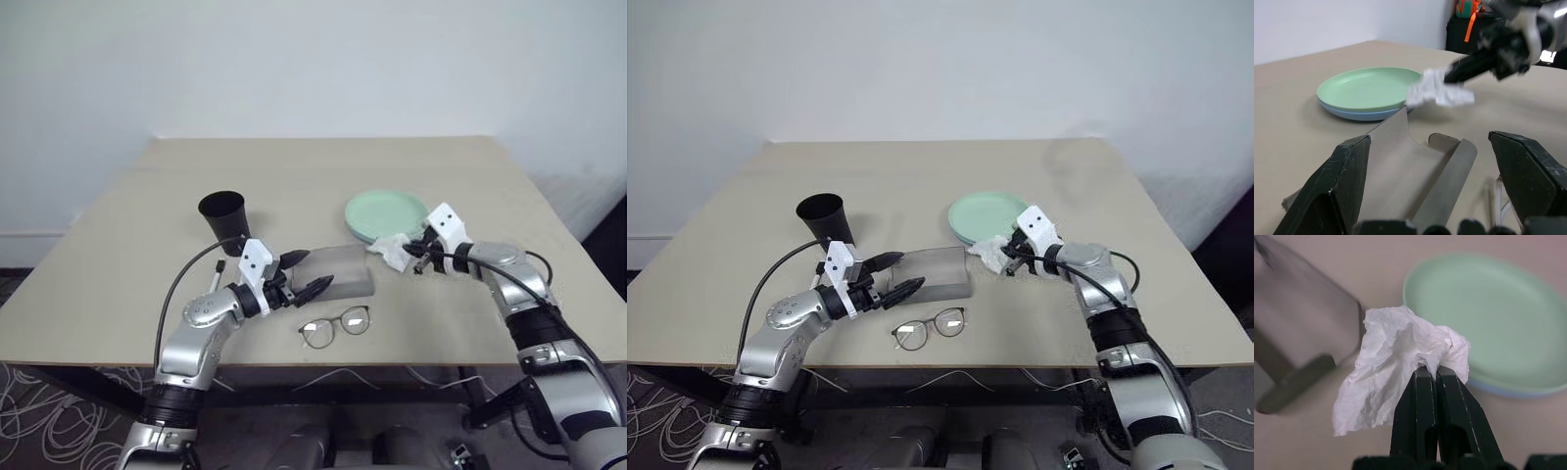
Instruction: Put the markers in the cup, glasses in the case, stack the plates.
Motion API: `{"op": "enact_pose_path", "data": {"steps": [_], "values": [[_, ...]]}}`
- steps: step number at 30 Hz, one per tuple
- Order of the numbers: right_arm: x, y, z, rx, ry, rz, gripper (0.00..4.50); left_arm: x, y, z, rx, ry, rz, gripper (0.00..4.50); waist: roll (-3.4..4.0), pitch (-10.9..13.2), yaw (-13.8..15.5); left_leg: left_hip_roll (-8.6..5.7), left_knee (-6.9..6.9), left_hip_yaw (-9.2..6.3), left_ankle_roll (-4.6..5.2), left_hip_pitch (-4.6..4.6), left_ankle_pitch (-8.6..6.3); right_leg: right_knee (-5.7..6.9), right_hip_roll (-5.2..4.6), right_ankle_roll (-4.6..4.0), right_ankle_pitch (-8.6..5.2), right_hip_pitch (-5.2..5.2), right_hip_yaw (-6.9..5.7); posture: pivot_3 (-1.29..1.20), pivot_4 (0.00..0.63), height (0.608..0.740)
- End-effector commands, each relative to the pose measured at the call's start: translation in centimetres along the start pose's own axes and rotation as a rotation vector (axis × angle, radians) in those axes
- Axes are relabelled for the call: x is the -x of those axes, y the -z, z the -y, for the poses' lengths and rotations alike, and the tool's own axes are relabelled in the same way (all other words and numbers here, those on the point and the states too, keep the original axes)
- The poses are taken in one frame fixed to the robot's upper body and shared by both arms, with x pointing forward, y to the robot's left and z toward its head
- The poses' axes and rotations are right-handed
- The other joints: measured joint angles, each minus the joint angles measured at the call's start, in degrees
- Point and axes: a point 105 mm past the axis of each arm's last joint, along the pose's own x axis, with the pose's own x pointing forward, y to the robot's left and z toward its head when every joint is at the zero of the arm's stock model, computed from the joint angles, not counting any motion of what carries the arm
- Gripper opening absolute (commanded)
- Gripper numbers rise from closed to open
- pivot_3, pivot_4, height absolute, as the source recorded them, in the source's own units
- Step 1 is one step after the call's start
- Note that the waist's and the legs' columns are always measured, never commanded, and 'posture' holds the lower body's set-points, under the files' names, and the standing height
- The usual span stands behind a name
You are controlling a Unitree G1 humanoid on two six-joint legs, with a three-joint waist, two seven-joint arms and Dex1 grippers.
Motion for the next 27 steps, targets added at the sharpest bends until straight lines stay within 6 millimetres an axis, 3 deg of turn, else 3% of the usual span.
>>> {"op": "enact_pose_path", "data": {"steps": [1,5,11,14,21,27], "values": [[0.5,-4.4,1.0,0.087,0.021,0.121,0.01,0.1,-1.4,-0.1,-0.050,0.002,0.037,4.13,0.00,0.0,0.0,0.01,0.00,0.00,0.00,0.00,0.00,0.01,0.00,0.00,0.00,0.00,-0.01,0.00,0.000,0.736],[-0.7,-5.1,2.3,0.122,0.099,0.118,0.01,0.0,-1.4,-0.1,-0.051,0.006,0.036,4.13,0.00,0.0,0.0,0.02,0.00,-0.01,0.00,0.02,0.00,0.02,0.01,-0.01,0.02,0.00,-0.03,0.00,0.000,0.736],[-3.8,-4.0,3.9,0.128,0.213,0.071,0.01,-0.2,-1.6,-0.2,-0.059,0.001,0.044,4.13,-0.01,0.0,0.2,0.00,-0.02,0.00,-0.01,0.02,0.01,-0.01,0.02,-0.01,0.03,-0.01,-0.02,0.00,0.000,0.736],[-4.3,-3.4,4.2,0.099,0.233,0.064,0.64,0.0,-1.6,-0.2,-0.060,-0.008,0.046,4.13,-0.01,0.0,0.1,-0.03,-0.06,0.00,-0.01,0.00,0.02,-0.03,0.03,-0.04,0.06,-0.04,0.02,0.00,0.000,0.736],[-4.1,-3.1,5.0,0.102,0.301,0.089,3.06,0.5,-1.5,-0.2,-0.059,-0.026,0.042,4.13,0.01,0.0,-0.2,0.00,-0.15,0.08,-0.01,0.06,0.02,-0.01,0.09,-0.03,0.05,-0.07,0.16,0.00,0.000,0.736],[-2.9,-3.4,4.6,0.132,0.238,0.174,3.06,0.6,-1.5,-0.3,-0.063,-0.010,0.027,4.13,0.03,0.0,-0.2,0.01,-0.14,0.09,-0.02,0.08,0.02,0.01,0.12,-0.05,0.06,-0.09,0.21,0.00,0.000,0.736]]}}
